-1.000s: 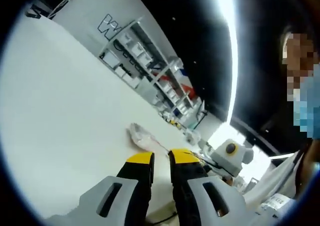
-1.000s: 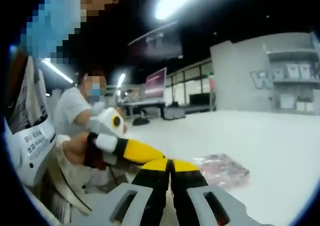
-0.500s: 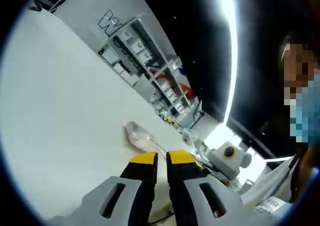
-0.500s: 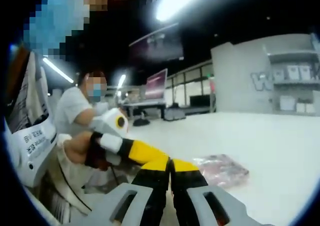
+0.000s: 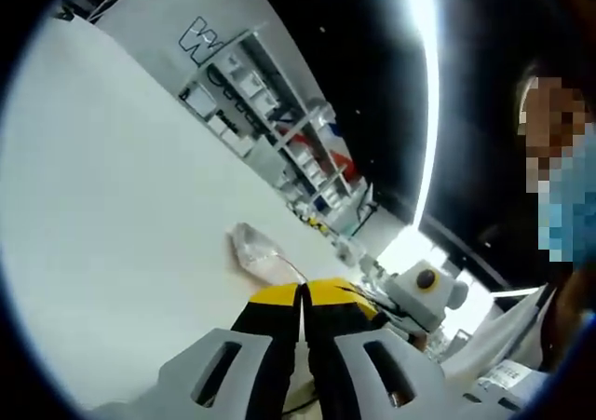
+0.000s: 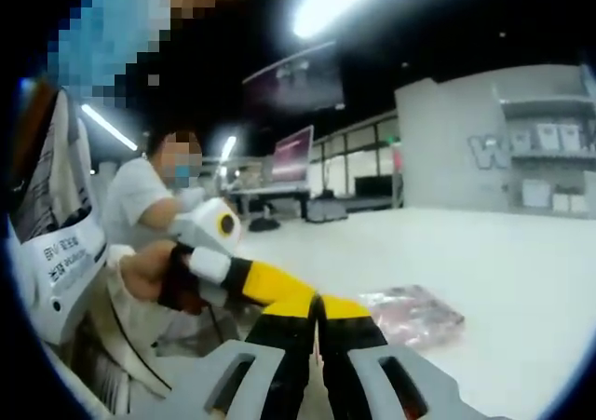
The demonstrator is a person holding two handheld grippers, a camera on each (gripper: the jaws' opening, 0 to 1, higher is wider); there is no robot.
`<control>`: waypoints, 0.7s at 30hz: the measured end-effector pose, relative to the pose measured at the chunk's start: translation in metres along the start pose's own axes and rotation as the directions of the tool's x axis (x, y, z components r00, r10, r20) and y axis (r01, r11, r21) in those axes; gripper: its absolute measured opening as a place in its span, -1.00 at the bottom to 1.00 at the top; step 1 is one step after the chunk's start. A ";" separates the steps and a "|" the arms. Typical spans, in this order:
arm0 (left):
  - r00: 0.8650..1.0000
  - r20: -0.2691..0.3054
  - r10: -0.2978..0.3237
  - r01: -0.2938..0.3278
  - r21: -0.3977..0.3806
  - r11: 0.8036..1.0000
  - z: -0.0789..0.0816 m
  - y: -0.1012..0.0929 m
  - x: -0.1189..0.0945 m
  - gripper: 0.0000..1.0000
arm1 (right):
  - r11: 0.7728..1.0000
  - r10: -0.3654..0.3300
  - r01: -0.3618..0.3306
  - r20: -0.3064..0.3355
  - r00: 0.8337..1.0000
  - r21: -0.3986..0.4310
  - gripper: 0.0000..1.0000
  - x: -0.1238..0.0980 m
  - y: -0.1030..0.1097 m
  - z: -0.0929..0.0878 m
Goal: Open the resealable bag by pulling the two sides of the seal apart until the entire bag opening is separated and visibly accessible.
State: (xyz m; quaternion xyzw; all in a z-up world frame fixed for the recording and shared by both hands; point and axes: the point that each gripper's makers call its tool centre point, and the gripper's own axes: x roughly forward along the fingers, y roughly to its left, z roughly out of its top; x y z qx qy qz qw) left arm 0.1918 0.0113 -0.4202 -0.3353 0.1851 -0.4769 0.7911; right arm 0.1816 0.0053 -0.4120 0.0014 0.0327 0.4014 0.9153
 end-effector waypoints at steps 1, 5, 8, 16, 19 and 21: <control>1.000 -0.001 0.002 -0.002 0.001 1.000 0.000 0.001 0.000 -0.99 | 1.000 -0.002 0.002 0.000 1.000 0.000 -1.00 0.000 -0.001 0.000; 1.000 -0.006 0.009 -0.009 0.018 1.000 -0.002 0.002 0.000 -0.99 | 1.000 -0.008 0.008 0.003 1.000 0.001 -1.00 0.000 -0.002 -0.001; 1.000 -0.007 0.009 -0.009 0.019 1.000 -0.002 0.002 0.000 -1.00 | 1.000 -0.014 0.014 0.002 1.000 -0.006 -1.00 0.000 -0.003 -0.002; 1.000 -0.015 0.011 -0.011 0.020 1.000 -0.002 -0.001 -0.001 -1.00 | 0.999 -0.033 0.033 0.000 0.999 -0.014 -1.00 -0.002 -0.005 0.001; 1.000 -0.020 0.013 -0.013 0.023 1.000 -0.003 -0.001 -0.001 -1.00 | 0.999 -0.037 0.037 0.001 0.999 -0.015 -1.00 -0.002 -0.006 0.001; 1.000 -0.022 0.017 -0.016 0.028 0.999 -0.003 -0.001 -0.001 -1.00 | 0.999 -0.039 0.039 0.002 0.999 -0.014 -1.00 -0.003 -0.006 0.001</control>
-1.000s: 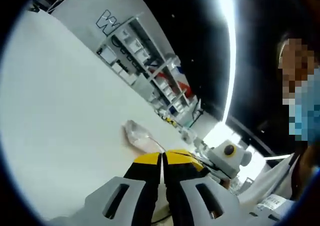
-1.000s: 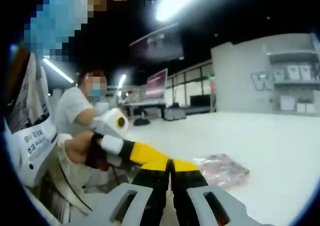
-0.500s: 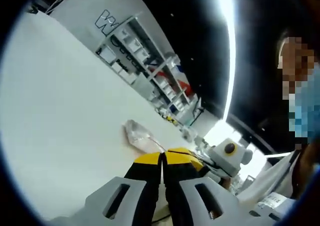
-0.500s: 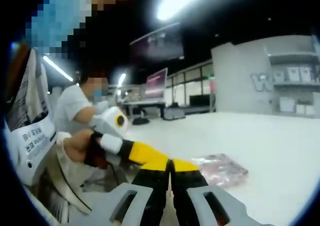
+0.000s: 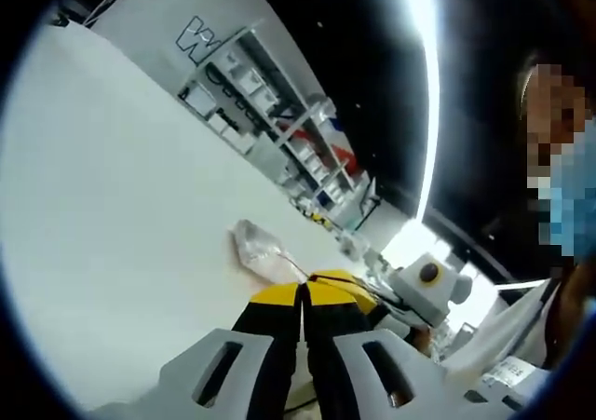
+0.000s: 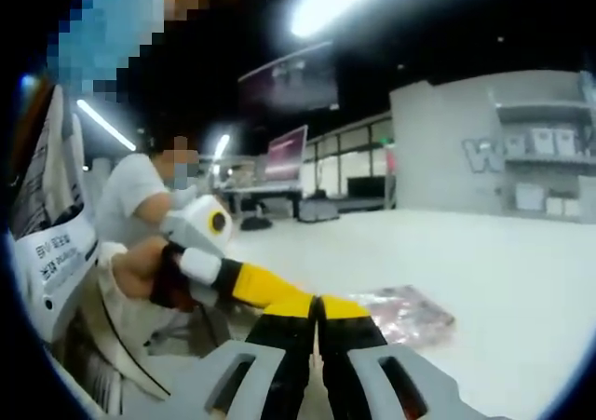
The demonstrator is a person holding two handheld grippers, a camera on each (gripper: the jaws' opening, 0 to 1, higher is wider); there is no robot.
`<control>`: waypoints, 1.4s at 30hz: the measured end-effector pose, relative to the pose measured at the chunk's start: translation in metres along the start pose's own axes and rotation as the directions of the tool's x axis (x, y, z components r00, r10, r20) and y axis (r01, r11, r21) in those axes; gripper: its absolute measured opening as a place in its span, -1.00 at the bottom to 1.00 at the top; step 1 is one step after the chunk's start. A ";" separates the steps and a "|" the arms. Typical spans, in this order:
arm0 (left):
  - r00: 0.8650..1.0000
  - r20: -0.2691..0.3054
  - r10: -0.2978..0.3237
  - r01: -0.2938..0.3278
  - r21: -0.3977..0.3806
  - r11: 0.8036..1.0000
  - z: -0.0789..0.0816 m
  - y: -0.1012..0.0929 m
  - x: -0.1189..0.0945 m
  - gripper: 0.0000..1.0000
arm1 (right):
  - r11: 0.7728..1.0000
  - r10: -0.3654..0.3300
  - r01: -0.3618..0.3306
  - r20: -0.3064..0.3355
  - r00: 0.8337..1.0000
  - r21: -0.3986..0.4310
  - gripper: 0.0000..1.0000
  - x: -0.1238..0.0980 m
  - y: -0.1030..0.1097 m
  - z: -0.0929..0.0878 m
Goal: Open the resealable bag by pulling the two sides of the seal apart until the entire bag opening is separated and visibly accessible.
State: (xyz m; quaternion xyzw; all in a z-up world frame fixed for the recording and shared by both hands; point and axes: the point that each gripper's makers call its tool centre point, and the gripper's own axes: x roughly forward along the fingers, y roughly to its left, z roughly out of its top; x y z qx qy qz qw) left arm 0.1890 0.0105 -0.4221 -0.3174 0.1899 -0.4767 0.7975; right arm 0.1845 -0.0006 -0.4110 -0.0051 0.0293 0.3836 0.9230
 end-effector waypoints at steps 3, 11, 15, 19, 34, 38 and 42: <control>1.000 -0.005 0.003 -0.003 0.009 1.000 -0.001 0.000 0.000 -1.00 | 1.000 -0.007 0.007 0.004 1.000 -0.004 -1.00 0.000 -0.001 0.001; 0.999 0.046 -0.029 0.033 -0.101 0.994 0.007 -0.001 -0.002 -1.00 | 0.999 -0.019 0.018 0.024 1.000 0.033 -1.00 -0.003 -0.006 0.003; 0.997 0.027 -0.065 0.069 -0.160 0.985 0.004 -0.003 -0.002 -0.99 | 1.000 -0.017 0.016 0.021 1.000 0.026 -1.00 -0.002 -0.006 0.001; 0.999 0.007 -0.033 0.034 -0.113 0.993 0.000 -0.001 0.002 -0.95 | 0.999 -0.006 0.004 0.030 1.000 0.045 -1.00 -0.004 -0.005 0.002; 1.000 -0.011 -0.005 0.003 -0.133 0.991 -0.002 0.001 0.006 -0.86 | 0.999 0.007 -0.008 0.030 1.000 0.045 -1.00 -0.004 -0.002 -0.002; 1.000 -0.010 -0.008 0.007 -0.133 0.991 -0.003 0.001 0.006 -0.90 | 0.998 0.018 -0.019 0.028 0.999 0.054 -1.00 -0.005 0.000 -0.002; 1.000 -0.008 -0.013 0.012 -0.140 0.990 -0.003 0.000 0.004 -0.90 | 0.998 0.029 -0.030 0.024 0.999 0.050 -1.00 -0.005 0.002 -0.003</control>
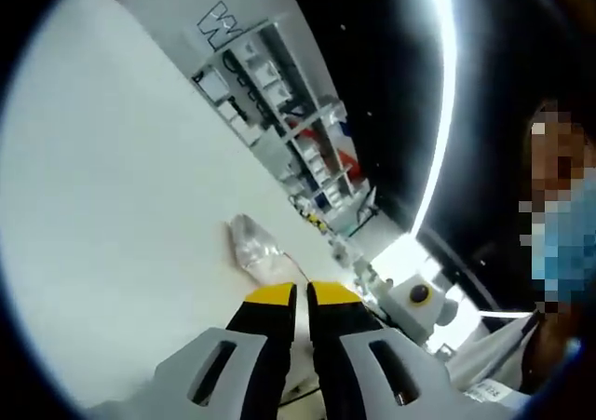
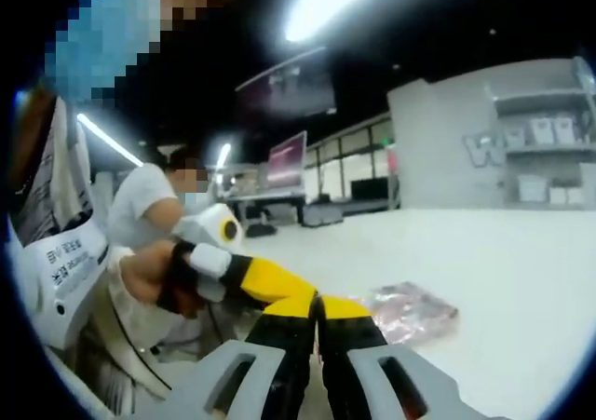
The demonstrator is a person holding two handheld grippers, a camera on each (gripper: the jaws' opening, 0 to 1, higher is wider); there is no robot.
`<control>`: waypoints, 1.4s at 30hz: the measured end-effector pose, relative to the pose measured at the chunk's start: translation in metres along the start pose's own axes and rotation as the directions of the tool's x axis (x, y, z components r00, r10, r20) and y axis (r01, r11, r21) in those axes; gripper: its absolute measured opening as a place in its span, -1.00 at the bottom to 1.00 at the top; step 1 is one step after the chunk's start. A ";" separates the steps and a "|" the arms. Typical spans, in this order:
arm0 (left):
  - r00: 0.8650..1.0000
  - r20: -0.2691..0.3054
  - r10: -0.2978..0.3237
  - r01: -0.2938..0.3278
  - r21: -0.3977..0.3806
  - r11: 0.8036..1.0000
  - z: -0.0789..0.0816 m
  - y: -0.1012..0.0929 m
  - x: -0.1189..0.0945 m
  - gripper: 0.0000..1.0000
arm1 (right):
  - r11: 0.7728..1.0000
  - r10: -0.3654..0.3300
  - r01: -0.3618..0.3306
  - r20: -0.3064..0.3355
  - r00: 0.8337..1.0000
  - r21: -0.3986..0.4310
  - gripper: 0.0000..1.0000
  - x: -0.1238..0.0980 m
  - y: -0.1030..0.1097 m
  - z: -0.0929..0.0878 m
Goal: Open the resealable bag by pulling the two sides of the seal apart until the entire bag opening is separated and visibly accessible.
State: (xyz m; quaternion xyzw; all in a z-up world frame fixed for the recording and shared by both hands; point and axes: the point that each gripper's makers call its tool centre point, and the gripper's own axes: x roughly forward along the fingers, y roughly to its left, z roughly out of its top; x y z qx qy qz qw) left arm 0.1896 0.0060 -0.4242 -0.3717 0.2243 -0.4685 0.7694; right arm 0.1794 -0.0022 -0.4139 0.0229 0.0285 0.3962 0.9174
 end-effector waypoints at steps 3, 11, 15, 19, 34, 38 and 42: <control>1.000 -0.003 -0.001 0.000 -0.014 1.000 0.001 0.000 0.000 -0.90 | 1.000 0.002 -0.002 0.001 1.000 0.005 -1.00 0.000 0.000 0.001; 1.000 -0.017 0.015 -0.014 0.043 0.999 -0.002 0.001 0.002 -0.99 | 1.000 -0.007 0.006 -0.007 1.000 -0.025 -1.00 0.002 0.001 -0.002; 1.000 -0.010 0.008 -0.007 0.039 0.999 -0.002 0.001 0.002 -1.00 | 0.999 -0.007 0.007 -0.003 1.000 -0.042 -1.00 0.002 0.001 -0.001; 1.000 -0.007 0.006 -0.006 0.044 0.999 -0.001 0.000 0.002 -1.00 | 0.998 -0.012 0.012 -0.004 1.000 -0.054 -1.00 0.002 0.000 -0.001; 1.000 0.000 -0.009 0.009 0.048 0.999 -0.002 -0.002 0.001 -1.00 | 0.998 -0.018 0.016 -0.031 0.999 -0.054 -1.00 0.002 0.000 -0.006; 1.000 0.000 -0.009 0.009 0.052 0.999 -0.002 -0.002 0.001 -1.00 | 0.998 -0.011 0.009 -0.023 1.000 -0.062 -0.99 0.001 0.001 -0.004; 1.000 -0.003 -0.004 0.004 0.063 0.998 -0.002 -0.002 0.001 -1.00 | 0.998 -0.013 0.011 -0.025 1.000 -0.067 -1.00 0.001 0.000 -0.005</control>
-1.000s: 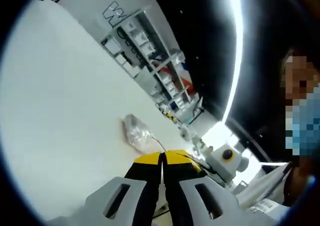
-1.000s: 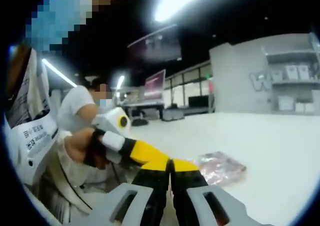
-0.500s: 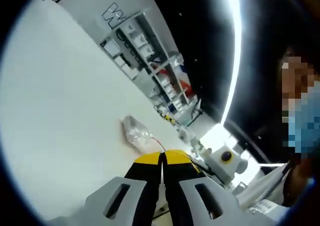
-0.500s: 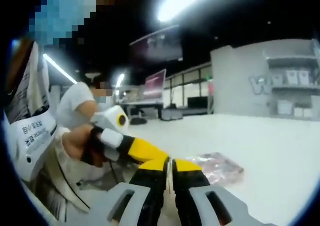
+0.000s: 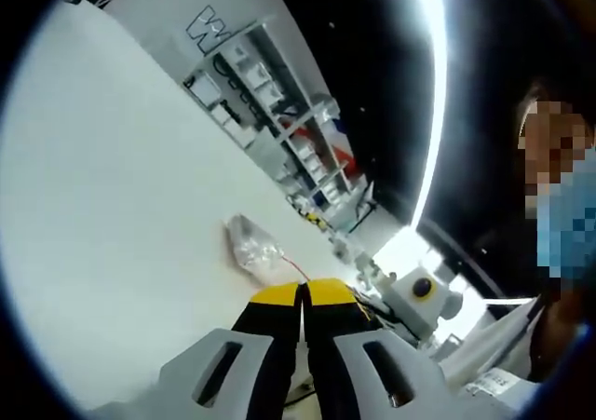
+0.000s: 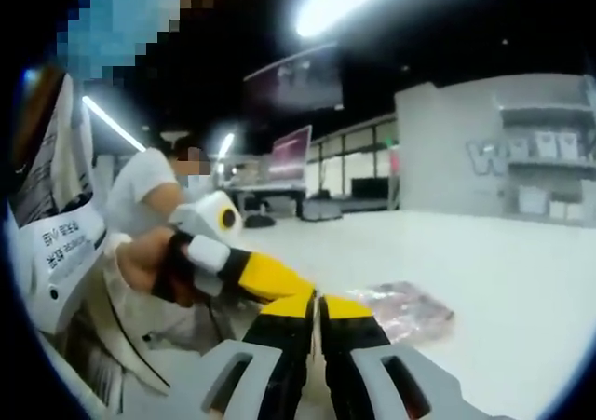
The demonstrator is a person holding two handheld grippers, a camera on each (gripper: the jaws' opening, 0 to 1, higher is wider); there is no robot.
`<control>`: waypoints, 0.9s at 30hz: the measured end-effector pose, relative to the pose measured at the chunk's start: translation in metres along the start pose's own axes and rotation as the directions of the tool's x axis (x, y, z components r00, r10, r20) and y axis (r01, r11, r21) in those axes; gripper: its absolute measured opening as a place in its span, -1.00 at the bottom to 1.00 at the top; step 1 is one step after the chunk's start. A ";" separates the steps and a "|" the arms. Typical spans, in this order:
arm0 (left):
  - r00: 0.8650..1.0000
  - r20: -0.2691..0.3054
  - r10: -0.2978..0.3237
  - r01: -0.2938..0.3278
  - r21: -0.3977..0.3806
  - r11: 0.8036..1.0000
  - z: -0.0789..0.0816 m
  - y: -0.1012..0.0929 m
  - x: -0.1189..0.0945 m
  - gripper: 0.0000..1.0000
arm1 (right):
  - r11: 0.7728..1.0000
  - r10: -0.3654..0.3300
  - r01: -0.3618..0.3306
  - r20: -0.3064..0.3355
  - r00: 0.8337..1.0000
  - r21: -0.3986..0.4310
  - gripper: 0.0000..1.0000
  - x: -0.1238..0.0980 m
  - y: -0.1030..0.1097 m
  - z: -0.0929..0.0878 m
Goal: Open the resealable bag by pulling the two sides of the seal apart until the entire bag opening is separated and visibly accessible.
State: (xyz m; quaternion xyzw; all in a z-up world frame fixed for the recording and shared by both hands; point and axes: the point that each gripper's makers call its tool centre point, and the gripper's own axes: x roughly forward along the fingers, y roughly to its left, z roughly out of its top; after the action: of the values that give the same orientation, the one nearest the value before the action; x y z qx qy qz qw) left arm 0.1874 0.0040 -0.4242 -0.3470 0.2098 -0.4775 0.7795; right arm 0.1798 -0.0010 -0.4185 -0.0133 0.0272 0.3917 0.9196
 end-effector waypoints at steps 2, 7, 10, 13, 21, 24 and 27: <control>1.000 -0.003 0.003 -0.003 0.008 1.000 0.000 0.000 0.000 -1.00 | 1.000 -0.003 0.003 0.007 1.000 -0.001 -1.00 0.000 0.000 0.001; 1.000 -0.009 0.011 -0.011 0.030 1.000 -0.001 0.001 0.000 -1.00 | 1.000 -0.002 0.002 0.006 1.000 0.009 -1.00 0.000 -0.001 0.002; 1.000 -0.008 0.008 -0.008 0.030 1.000 -0.001 0.000 0.000 -1.00 | 1.000 -0.006 0.006 0.002 1.000 0.017 -1.00 0.000 -0.002 0.001; 1.000 -0.015 0.019 -0.018 0.051 0.999 -0.002 0.001 0.000 -1.00 | 1.000 -0.009 0.010 -0.007 1.000 0.020 -1.00 0.000 -0.003 0.000; 1.000 -0.007 0.018 -0.018 0.043 0.999 0.000 0.002 -0.001 -1.00 | 0.999 -0.032 0.032 0.001 0.999 0.030 -1.00 0.001 -0.007 0.002; 1.000 -0.010 0.015 -0.015 0.038 0.999 -0.001 0.001 -0.001 -1.00 | 0.999 -0.037 0.037 0.001 0.999 0.018 -1.00 0.001 -0.008 0.002; 1.000 -0.017 0.018 -0.017 0.044 0.999 -0.002 0.002 0.000 -1.00 | 0.999 -0.048 0.048 -0.002 0.999 0.006 -1.00 0.001 -0.010 0.001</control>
State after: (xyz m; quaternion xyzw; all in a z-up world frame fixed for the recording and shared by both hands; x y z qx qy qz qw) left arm 0.1872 0.0044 -0.4266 -0.3238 0.2091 -0.4783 0.7891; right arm 0.1871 -0.0071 -0.4178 -0.0116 0.0290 0.3695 0.9287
